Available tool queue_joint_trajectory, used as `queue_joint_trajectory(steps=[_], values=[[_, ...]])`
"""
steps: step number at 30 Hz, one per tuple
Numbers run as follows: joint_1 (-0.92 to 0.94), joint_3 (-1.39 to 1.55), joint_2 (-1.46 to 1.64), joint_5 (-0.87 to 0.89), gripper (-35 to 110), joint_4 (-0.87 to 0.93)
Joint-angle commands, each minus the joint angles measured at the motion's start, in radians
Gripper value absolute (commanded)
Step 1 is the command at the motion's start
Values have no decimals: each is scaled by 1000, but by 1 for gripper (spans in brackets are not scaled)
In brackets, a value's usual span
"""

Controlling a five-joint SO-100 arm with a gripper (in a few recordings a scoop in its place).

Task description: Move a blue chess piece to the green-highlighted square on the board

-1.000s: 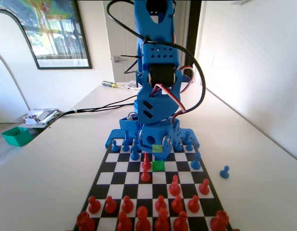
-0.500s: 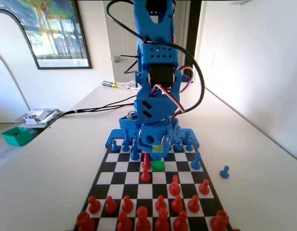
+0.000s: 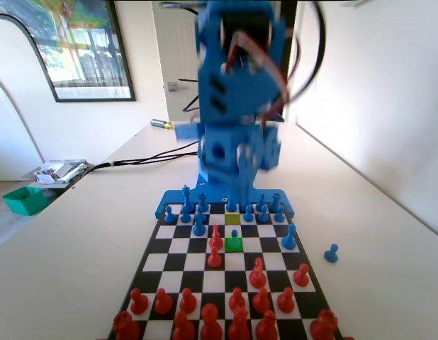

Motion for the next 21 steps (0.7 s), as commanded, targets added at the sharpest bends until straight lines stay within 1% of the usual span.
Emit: queue_joint_trajectory(steps=[1, 5, 8, 15, 21], values=[[-44, -153, 178, 181, 3, 236], [-63, -256, 262, 407, 3, 362], [-55, -316, 322, 528, 3, 425], [-25, -371, 514, 647, 2, 522], [6, -293, 719, 653, 2, 563]])
